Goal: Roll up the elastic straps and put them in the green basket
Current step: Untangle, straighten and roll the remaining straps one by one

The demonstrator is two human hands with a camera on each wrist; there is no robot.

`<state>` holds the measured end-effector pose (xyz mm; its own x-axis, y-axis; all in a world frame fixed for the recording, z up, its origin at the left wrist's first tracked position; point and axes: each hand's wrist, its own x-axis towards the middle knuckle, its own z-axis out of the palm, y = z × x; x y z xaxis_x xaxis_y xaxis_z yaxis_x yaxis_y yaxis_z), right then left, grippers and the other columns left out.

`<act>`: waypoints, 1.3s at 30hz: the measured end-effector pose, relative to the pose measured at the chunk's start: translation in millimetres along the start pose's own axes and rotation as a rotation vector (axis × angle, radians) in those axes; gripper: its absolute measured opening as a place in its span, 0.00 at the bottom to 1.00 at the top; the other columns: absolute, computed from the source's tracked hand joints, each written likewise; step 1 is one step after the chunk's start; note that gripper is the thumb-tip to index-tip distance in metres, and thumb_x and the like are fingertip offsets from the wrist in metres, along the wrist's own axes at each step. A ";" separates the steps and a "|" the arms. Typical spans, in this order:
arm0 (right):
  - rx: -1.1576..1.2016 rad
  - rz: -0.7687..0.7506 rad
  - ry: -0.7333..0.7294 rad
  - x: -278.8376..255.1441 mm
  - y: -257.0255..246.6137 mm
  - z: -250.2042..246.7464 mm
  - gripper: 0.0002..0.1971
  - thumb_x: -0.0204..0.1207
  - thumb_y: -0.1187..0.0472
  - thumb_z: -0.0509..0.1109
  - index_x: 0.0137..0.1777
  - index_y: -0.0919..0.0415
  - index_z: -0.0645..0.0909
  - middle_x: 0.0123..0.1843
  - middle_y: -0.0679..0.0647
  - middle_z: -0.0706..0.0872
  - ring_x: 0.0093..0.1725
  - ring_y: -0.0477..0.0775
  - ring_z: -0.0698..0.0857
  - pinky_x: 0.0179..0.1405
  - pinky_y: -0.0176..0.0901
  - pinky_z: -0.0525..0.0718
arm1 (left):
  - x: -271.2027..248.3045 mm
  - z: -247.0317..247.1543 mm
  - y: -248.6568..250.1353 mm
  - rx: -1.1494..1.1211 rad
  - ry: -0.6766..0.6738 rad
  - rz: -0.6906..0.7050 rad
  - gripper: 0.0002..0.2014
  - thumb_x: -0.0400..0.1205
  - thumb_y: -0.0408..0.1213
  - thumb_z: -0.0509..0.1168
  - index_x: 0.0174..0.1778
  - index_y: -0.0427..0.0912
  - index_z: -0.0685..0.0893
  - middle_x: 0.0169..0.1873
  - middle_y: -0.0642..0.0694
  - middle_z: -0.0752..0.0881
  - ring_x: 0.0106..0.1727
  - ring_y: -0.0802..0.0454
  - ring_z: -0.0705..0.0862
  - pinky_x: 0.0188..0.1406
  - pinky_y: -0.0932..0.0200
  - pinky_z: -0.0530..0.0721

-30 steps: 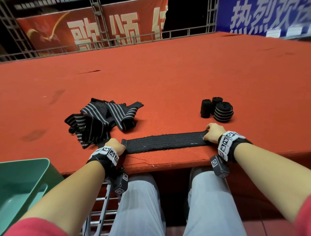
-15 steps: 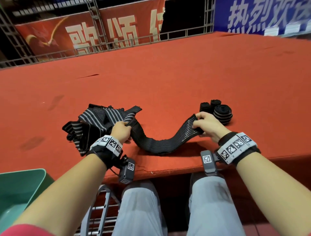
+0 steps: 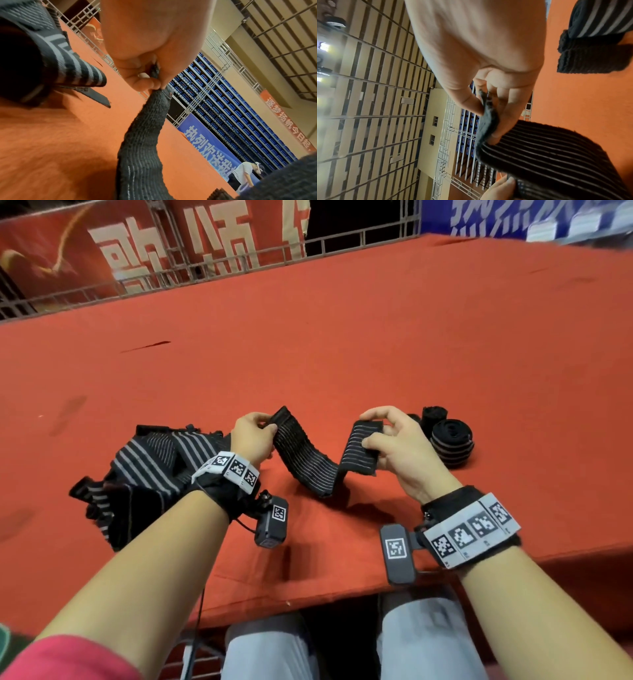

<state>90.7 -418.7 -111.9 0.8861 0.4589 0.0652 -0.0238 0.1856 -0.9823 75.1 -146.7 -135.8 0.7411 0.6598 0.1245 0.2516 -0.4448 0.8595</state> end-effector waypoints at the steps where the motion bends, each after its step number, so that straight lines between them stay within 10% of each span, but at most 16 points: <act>1: 0.017 0.000 0.001 4.3 1.3 2.4 0.15 0.76 0.79 0.64 0.54 0.59 0.80 0.42 0.56 0.87 0.41 0.54 0.87 0.37 0.52 0.87 | 8.0 4.8 -1.3 -0.016 0.008 -0.015 0.07 0.81 0.29 0.66 0.53 0.40 0.84 0.30 0.43 0.85 0.20 0.47 0.79 0.20 0.57 0.77; 10: 0.046 -0.013 0.046 37.5 23.2 7.2 0.15 0.76 0.79 0.62 0.49 0.61 0.83 0.39 0.55 0.81 0.37 0.49 0.83 0.34 0.43 0.85 | 77.8 38.2 -29.1 -0.028 0.047 -0.098 0.09 0.76 0.32 0.66 0.50 0.46 0.84 0.41 0.41 0.87 0.29 0.45 0.83 0.34 0.48 0.88; 16: -0.022 0.069 0.068 34.6 41.2 -0.5 0.17 0.74 0.79 0.59 0.43 0.61 0.86 0.40 0.57 0.84 0.39 0.53 0.82 0.37 0.47 0.84 | 75.8 50.9 -54.2 -0.023 -0.052 -0.175 0.25 0.70 0.34 0.65 0.67 0.45 0.76 0.51 0.43 0.79 0.43 0.40 0.85 0.47 0.40 0.88; 28: -0.044 0.170 0.139 -18.8 61.3 -12.5 0.17 0.73 0.75 0.61 0.34 0.57 0.87 0.40 0.60 0.87 0.42 0.59 0.84 0.45 0.59 0.83 | -71.8 40.6 -20.9 -0.274 -0.253 -0.319 0.09 0.83 0.25 0.61 0.54 0.42 0.78 0.33 0.45 0.77 0.27 0.51 0.76 0.16 0.63 0.78; 33: 0.020 0.232 0.138 -42.8 62.4 -8.4 0.14 0.77 0.77 0.60 0.40 0.64 0.84 0.38 0.59 0.87 0.35 0.53 0.86 0.33 0.47 0.88 | -126.3 38.3 -22.4 -0.412 -0.378 -0.420 0.05 0.89 0.37 0.60 0.59 0.44 0.75 0.35 0.43 0.80 0.29 0.50 0.82 0.21 0.58 0.83; 39: 0.015 0.271 0.037 -60.5 66.2 8.5 0.12 0.79 0.77 0.60 0.43 0.65 0.84 0.38 0.60 0.88 0.37 0.52 0.88 0.41 0.49 0.91 | -163.1 41.7 -19.5 -0.626 -0.490 -0.455 0.10 0.89 0.40 0.61 0.65 0.45 0.77 0.44 0.41 0.88 0.35 0.46 0.90 0.36 0.49 0.91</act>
<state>31.6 -426.8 -179.4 0.8627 0.4615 -0.2068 -0.2695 0.0734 -0.9602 -24.7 -270.9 -193.5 0.8702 0.2967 -0.3933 0.3067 0.2985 0.9038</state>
